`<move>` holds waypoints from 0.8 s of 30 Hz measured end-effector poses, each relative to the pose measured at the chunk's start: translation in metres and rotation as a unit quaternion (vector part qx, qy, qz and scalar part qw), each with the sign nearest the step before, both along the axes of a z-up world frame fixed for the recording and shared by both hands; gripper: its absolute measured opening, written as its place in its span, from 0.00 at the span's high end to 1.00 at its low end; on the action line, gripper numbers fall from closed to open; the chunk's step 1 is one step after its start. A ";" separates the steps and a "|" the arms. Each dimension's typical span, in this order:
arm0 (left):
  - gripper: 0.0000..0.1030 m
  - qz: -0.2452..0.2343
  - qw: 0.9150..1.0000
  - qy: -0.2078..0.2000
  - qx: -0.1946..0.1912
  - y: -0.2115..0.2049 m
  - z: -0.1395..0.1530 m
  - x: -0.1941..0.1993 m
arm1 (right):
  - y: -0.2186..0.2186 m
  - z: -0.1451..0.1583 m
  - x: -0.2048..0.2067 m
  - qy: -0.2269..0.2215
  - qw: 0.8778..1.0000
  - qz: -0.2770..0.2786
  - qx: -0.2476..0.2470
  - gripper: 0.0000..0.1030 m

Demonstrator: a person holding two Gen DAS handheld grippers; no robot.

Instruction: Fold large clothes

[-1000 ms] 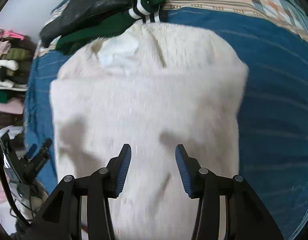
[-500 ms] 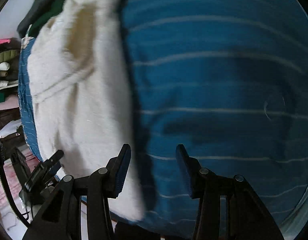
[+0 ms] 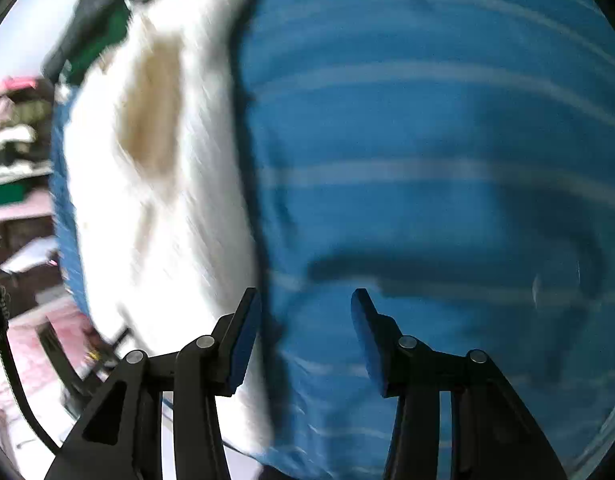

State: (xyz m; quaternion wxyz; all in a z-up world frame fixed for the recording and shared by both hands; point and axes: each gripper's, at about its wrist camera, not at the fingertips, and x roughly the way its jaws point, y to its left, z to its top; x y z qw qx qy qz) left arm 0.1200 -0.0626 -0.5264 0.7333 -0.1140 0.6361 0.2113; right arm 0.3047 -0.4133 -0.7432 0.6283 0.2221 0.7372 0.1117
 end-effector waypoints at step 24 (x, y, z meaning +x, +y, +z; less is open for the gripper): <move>0.00 -0.015 0.997 0.002 0.071 -0.027 -0.060 0.061 | 0.034 -0.028 0.076 -0.044 0.991 0.102 -0.078 0.63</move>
